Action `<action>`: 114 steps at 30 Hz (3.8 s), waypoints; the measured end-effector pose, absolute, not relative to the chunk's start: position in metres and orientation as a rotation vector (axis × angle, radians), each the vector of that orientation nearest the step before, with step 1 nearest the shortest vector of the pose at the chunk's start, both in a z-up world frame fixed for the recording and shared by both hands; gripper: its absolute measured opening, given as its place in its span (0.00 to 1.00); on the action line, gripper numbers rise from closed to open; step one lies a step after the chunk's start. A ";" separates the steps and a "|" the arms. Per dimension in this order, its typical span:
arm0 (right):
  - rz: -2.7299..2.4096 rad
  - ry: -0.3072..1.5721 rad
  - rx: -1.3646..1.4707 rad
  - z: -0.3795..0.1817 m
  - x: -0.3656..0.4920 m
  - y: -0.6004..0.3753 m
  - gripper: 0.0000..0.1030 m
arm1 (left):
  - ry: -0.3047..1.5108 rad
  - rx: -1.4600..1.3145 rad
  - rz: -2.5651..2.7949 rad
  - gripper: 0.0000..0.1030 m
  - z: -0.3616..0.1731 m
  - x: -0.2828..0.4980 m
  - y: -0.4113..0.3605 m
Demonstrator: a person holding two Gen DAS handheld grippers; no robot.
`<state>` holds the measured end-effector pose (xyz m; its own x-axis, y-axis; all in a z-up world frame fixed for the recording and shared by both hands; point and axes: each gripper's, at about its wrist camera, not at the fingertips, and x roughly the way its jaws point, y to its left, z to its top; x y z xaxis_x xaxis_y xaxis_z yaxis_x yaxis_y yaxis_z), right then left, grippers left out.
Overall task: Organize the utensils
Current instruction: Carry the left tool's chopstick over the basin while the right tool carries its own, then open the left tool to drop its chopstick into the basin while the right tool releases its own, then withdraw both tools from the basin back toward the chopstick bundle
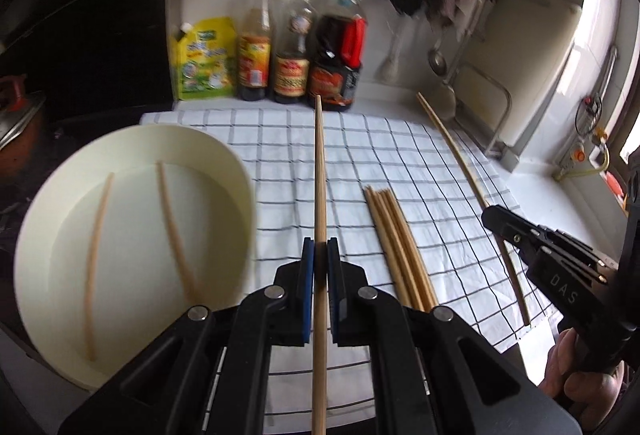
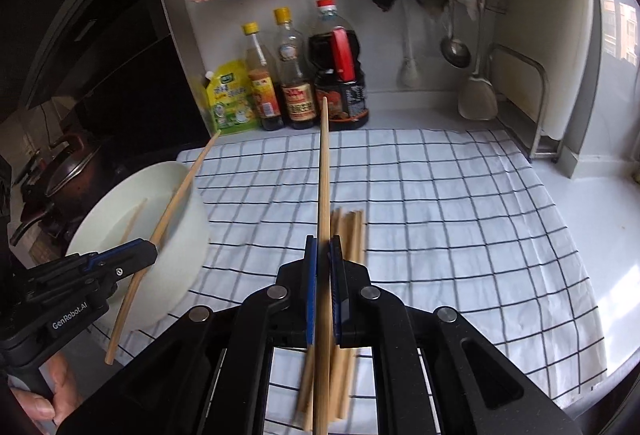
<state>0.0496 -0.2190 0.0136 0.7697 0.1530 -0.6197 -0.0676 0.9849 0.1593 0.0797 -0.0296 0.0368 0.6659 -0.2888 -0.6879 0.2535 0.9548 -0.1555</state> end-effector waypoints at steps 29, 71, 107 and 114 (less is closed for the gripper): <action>0.463 0.824 -0.004 -0.011 0.133 0.011 0.06 | 0.804 -0.131 -0.038 0.07 0.028 0.114 0.145; 0.408 0.829 0.039 -0.011 0.097 -0.027 0.20 | 0.811 -0.166 0.000 0.52 0.018 0.072 0.139; 0.102 0.793 0.098 -0.021 0.041 -0.230 0.28 | 0.818 -0.005 -0.251 0.65 0.006 0.049 -0.040; 0.078 0.859 0.085 -0.050 0.053 -0.250 0.30 | 0.842 0.001 -0.285 0.70 -0.014 0.063 -0.072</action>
